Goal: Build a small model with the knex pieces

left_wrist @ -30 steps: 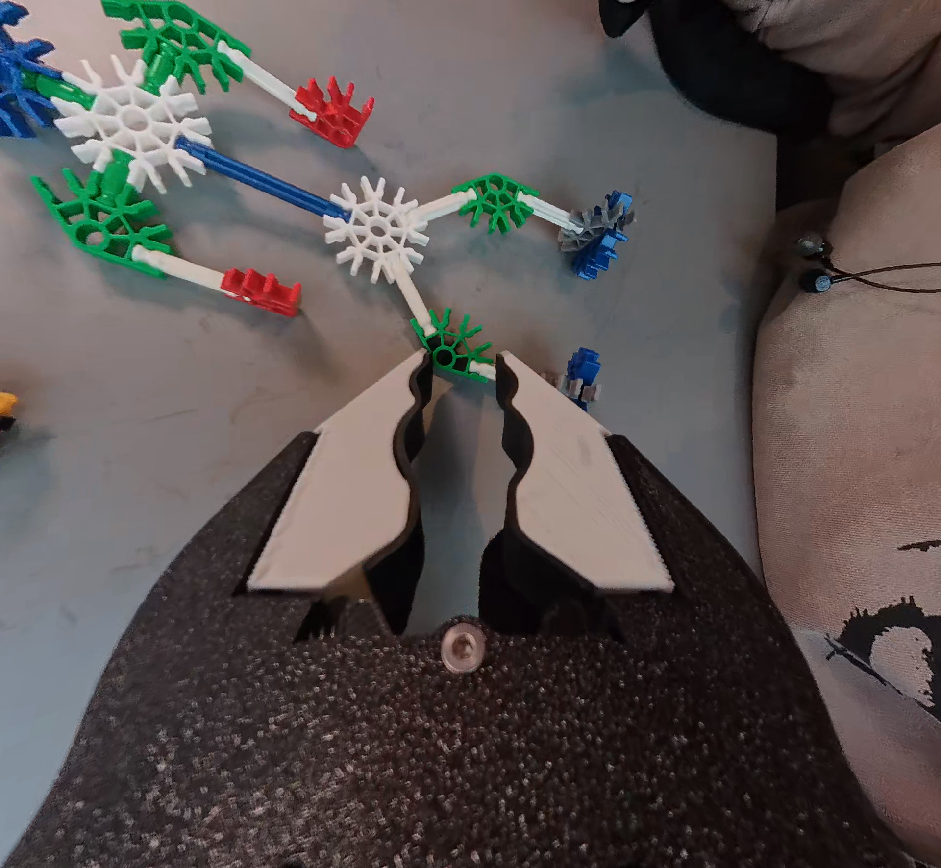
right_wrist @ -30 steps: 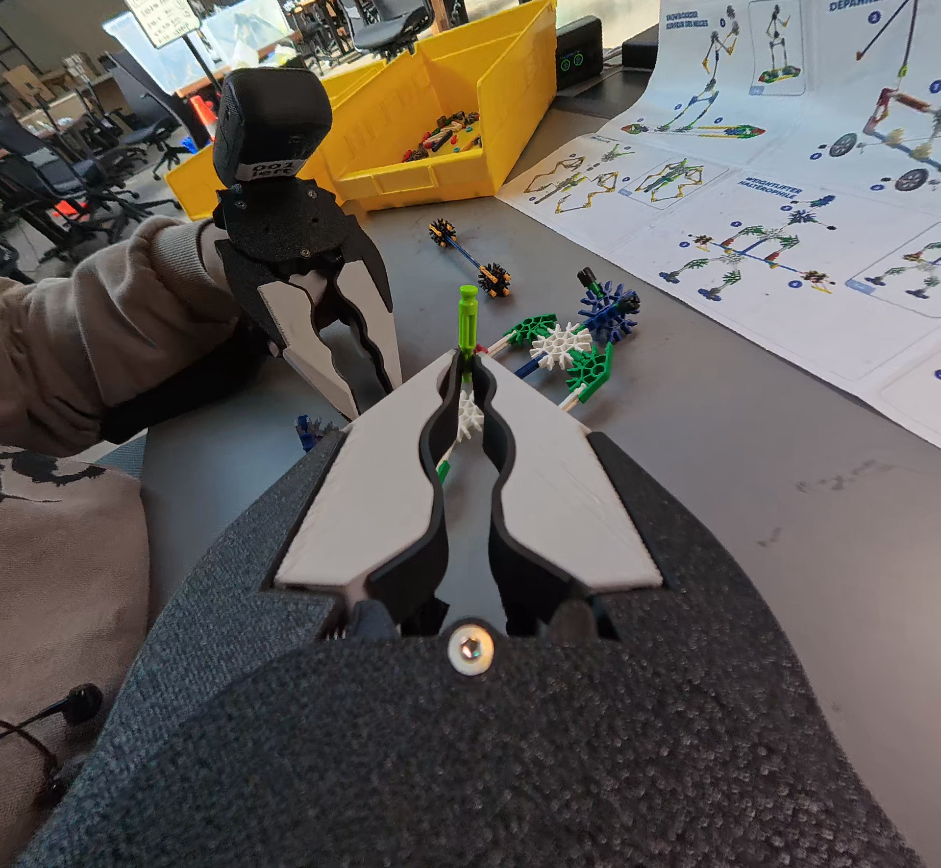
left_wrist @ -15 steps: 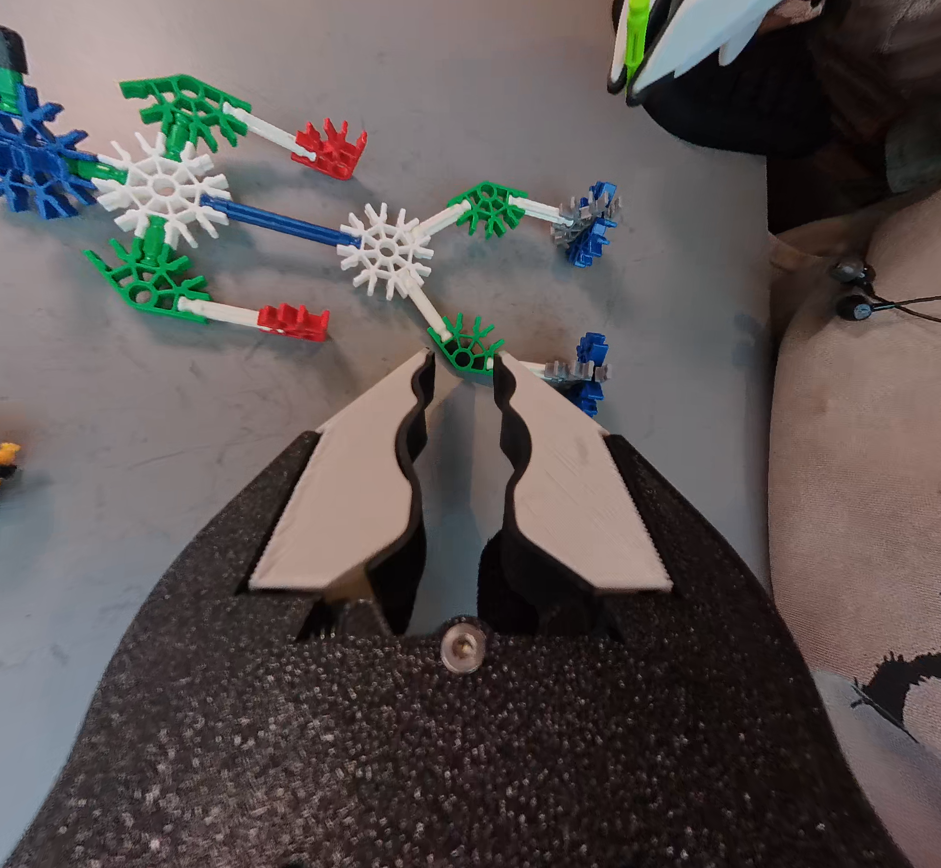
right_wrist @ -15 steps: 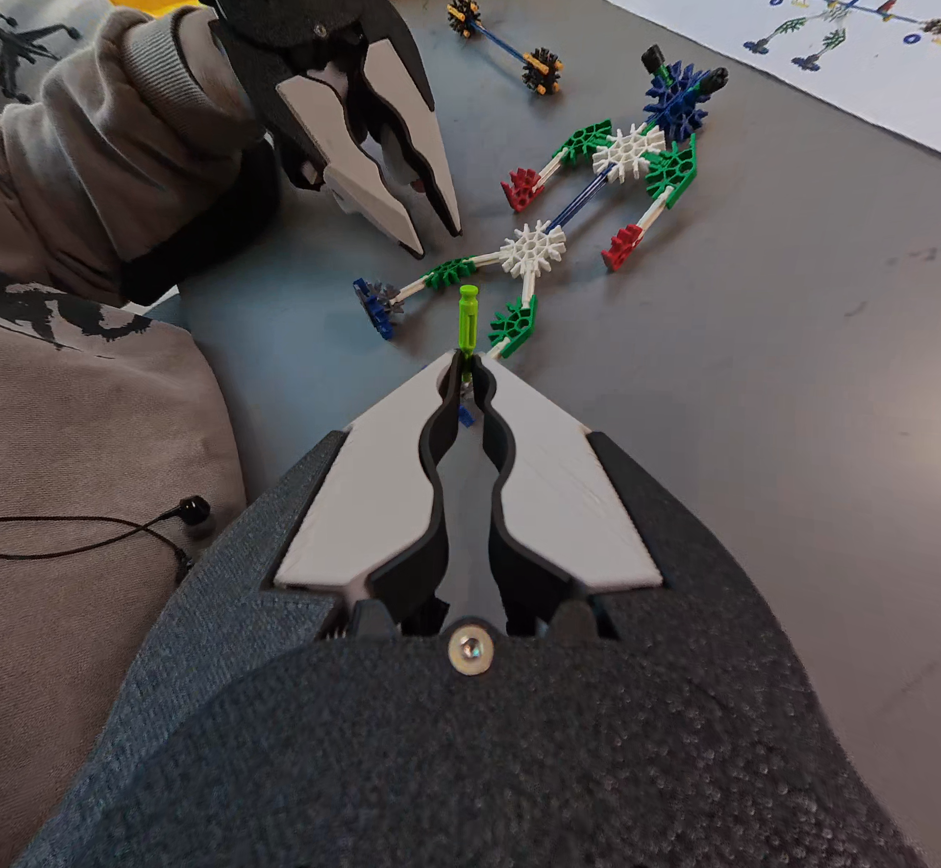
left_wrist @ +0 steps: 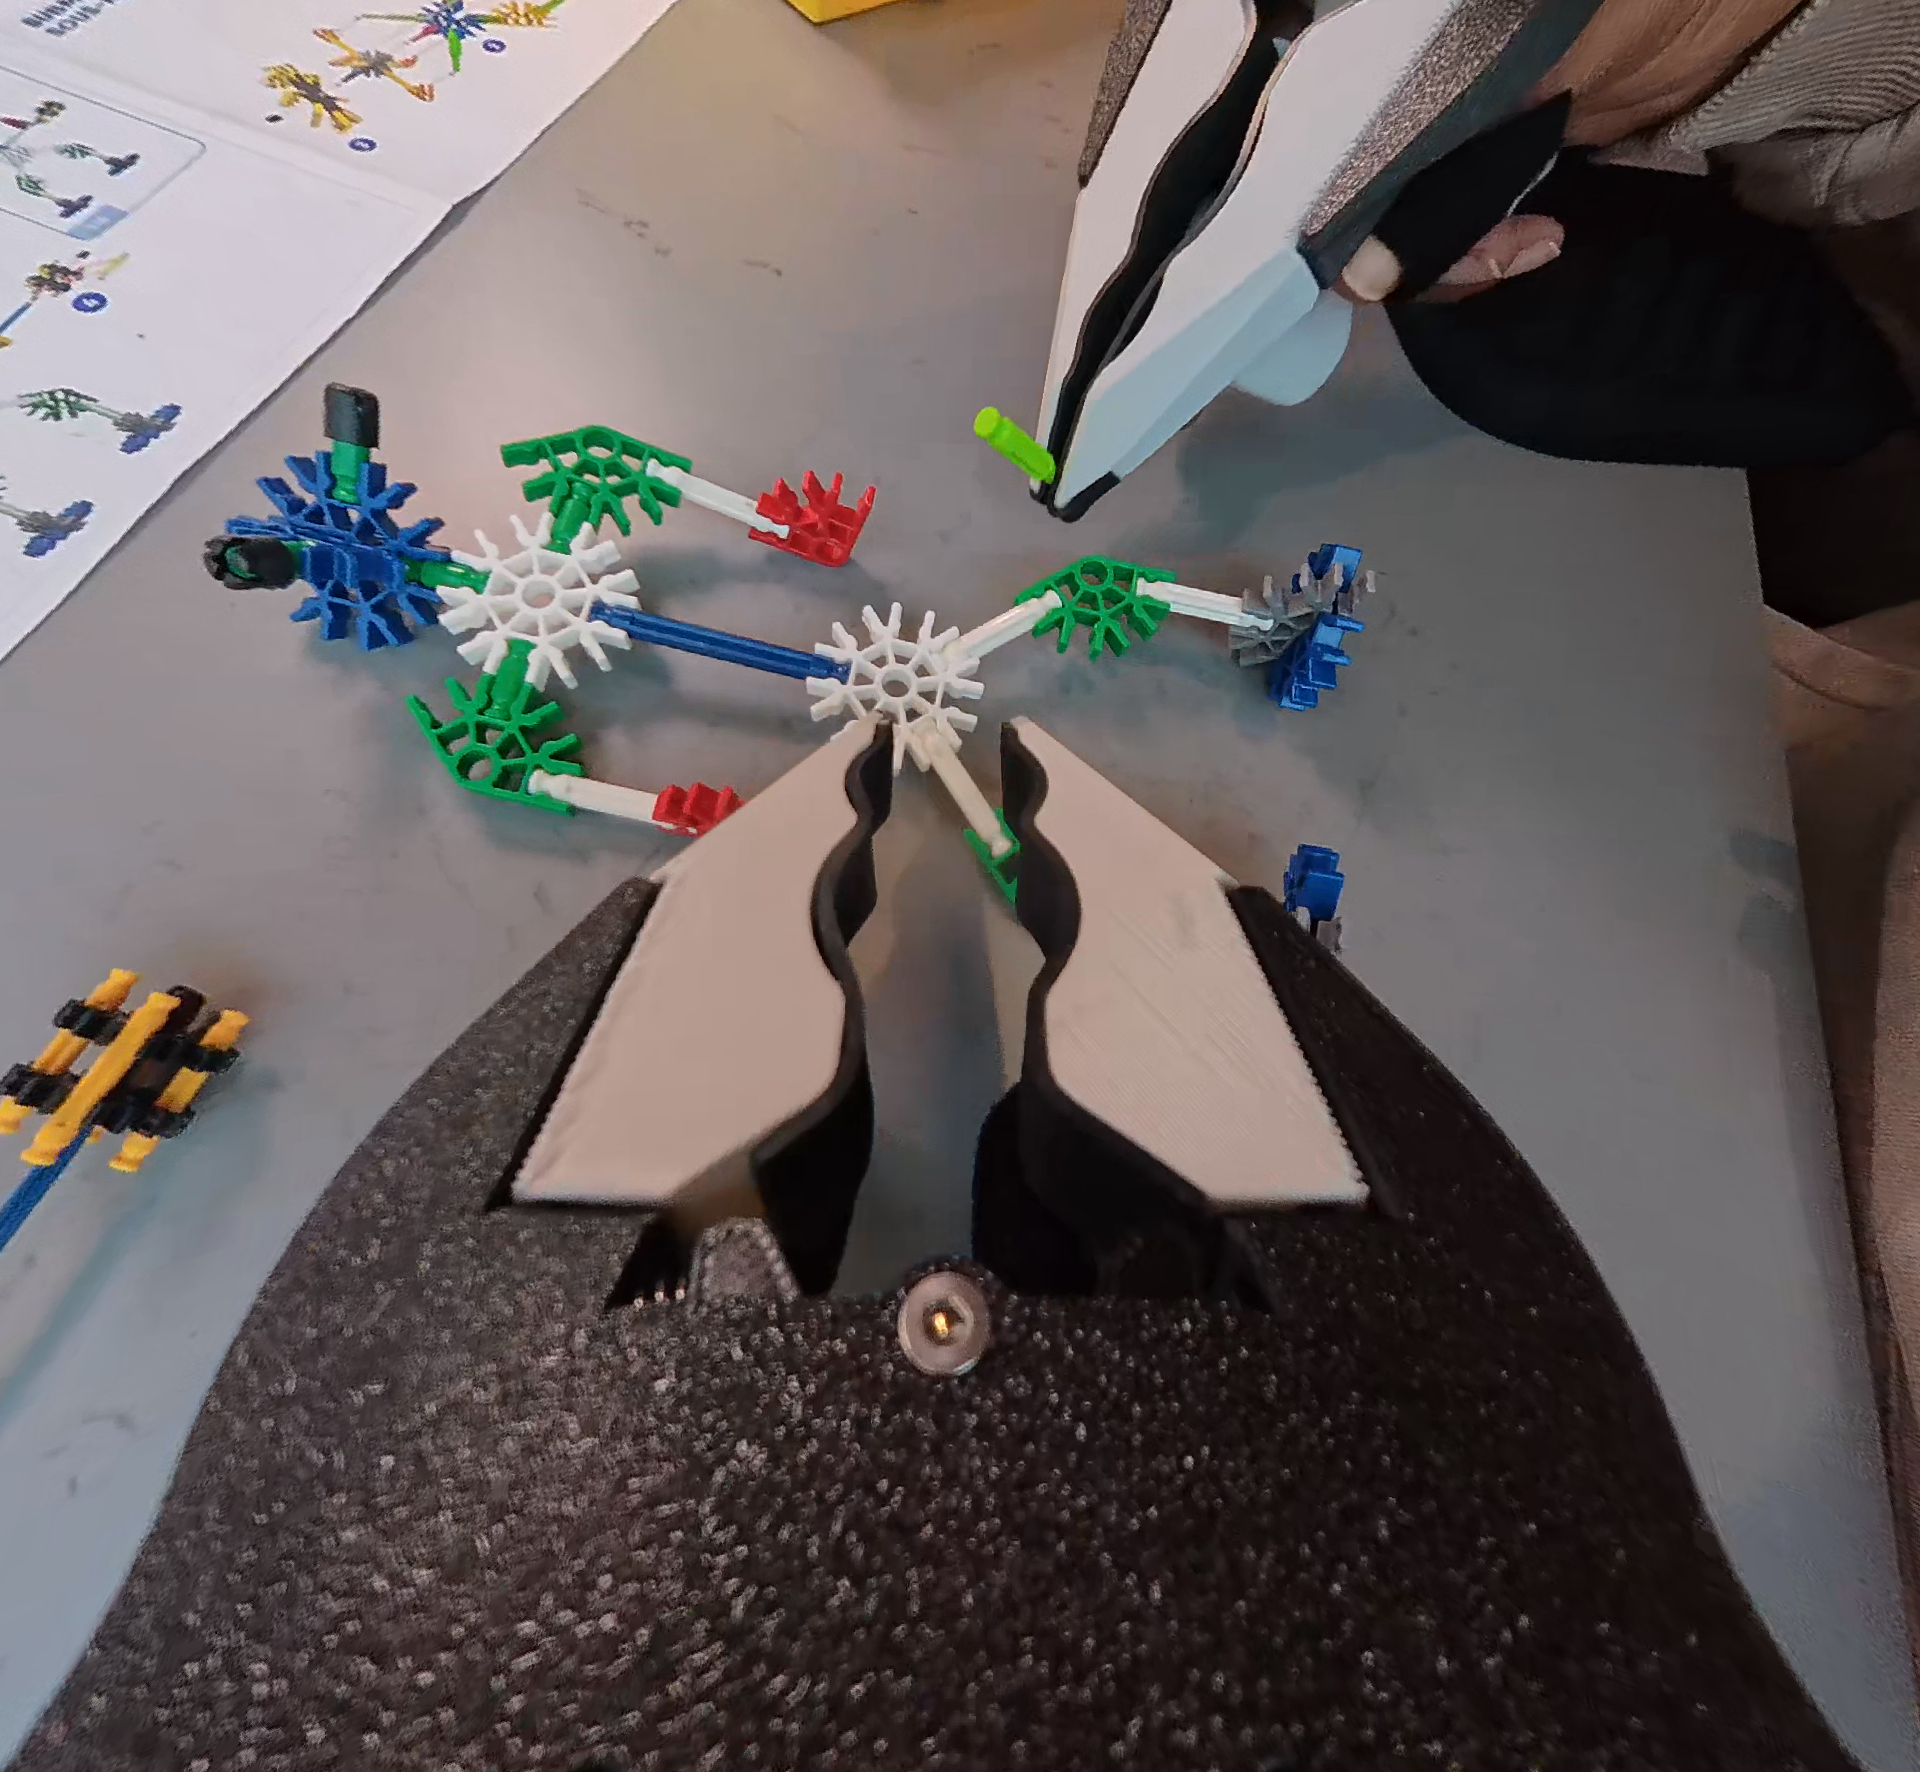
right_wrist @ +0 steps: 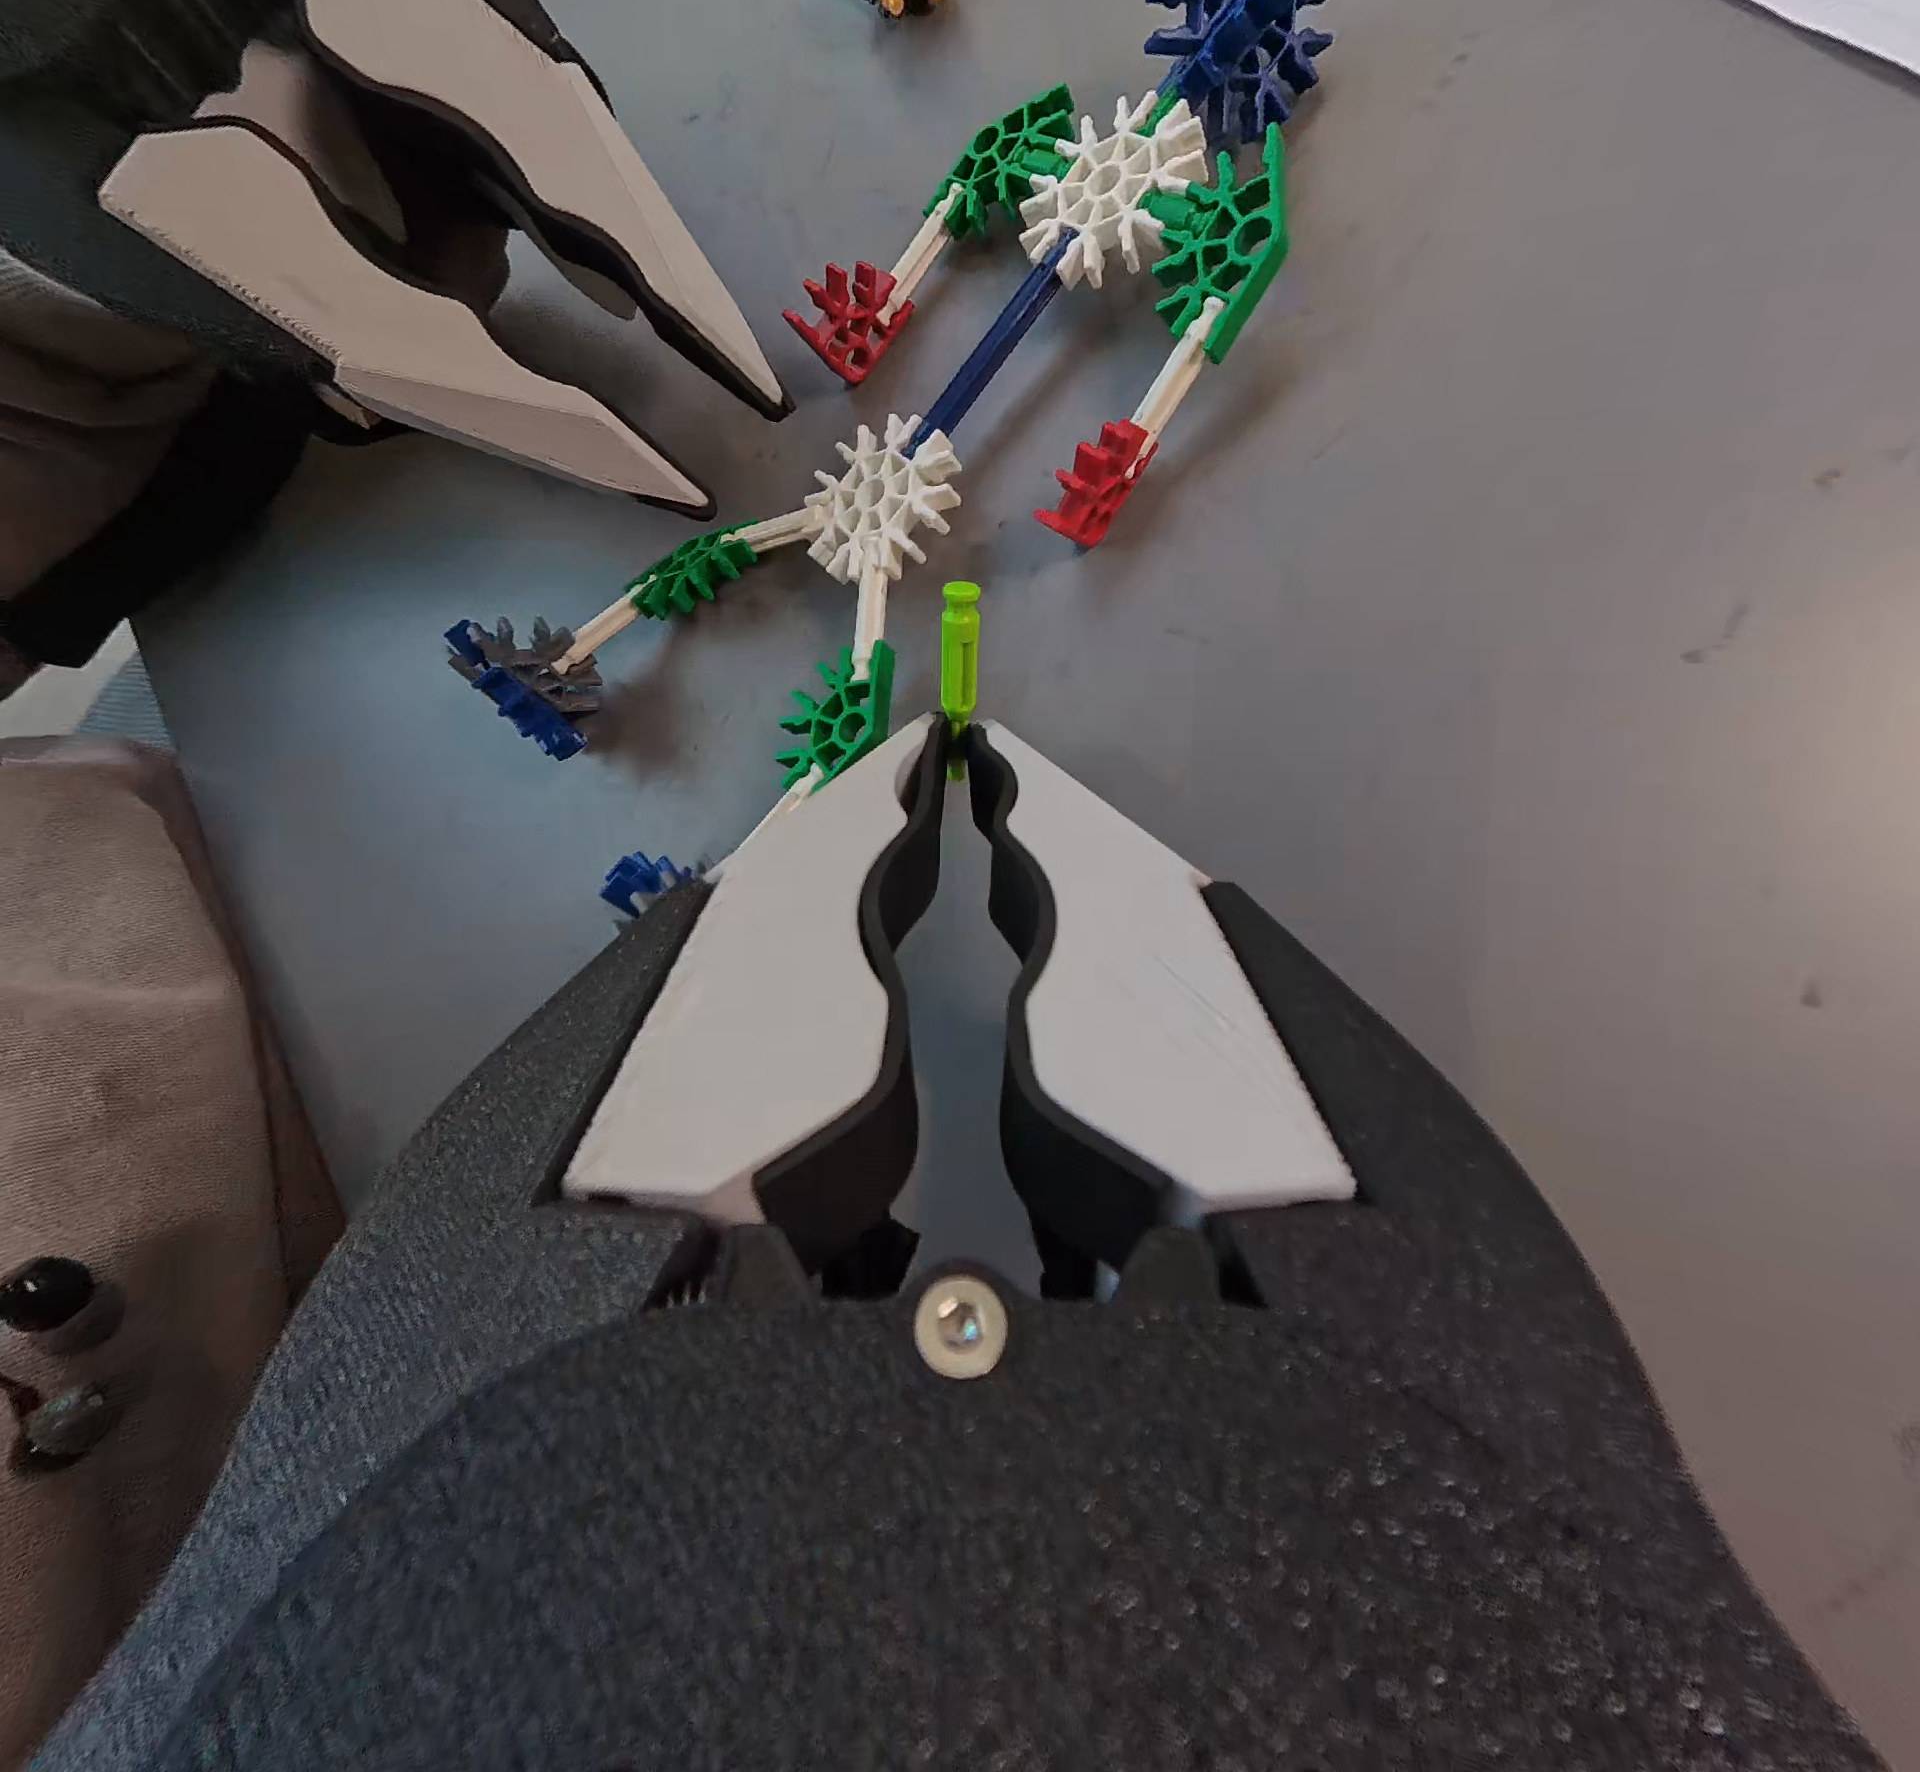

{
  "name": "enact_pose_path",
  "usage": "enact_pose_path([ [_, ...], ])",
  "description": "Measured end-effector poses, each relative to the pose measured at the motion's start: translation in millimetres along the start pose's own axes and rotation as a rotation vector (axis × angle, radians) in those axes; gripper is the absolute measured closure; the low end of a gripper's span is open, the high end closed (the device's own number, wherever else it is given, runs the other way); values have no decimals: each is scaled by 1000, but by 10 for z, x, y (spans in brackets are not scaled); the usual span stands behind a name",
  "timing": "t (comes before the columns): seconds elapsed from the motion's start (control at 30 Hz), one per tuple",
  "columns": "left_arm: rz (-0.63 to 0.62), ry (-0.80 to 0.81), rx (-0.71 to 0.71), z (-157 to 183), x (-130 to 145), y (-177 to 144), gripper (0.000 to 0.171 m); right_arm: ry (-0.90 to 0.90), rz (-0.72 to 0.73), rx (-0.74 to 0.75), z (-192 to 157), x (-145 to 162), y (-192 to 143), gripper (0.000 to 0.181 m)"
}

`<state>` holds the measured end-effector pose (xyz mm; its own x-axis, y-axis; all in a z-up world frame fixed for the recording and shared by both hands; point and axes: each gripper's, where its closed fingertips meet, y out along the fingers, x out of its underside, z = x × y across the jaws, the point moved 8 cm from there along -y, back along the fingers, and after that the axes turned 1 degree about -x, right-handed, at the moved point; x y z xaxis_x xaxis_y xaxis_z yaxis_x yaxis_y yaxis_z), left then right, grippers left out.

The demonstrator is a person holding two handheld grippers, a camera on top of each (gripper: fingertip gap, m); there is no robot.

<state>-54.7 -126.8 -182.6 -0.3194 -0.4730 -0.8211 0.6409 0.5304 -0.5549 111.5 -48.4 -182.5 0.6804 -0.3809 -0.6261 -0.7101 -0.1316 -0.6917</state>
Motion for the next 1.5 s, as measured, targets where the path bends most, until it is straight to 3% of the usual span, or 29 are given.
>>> enact_pose_path([
  [0.33,83,32,-52,-33,-47,-29,155,-314,-153,118,187,-247,51,179],
  [0.63,132,73,-114,-61,-144,40,156,-554,-264,116,208,-326,97,179],
  [0.8,-27,182,-145,-136,-303,244,157,-636,-326,116,251,-325,129,178],
  [0.97,-189,271,-84,-174,-411,457,164,-662,-346,113,306,-295,75,178],
  [1.5,-340,383,-38,-248,-690,763,169,-627,-262,48,390,-171,4,178],
])
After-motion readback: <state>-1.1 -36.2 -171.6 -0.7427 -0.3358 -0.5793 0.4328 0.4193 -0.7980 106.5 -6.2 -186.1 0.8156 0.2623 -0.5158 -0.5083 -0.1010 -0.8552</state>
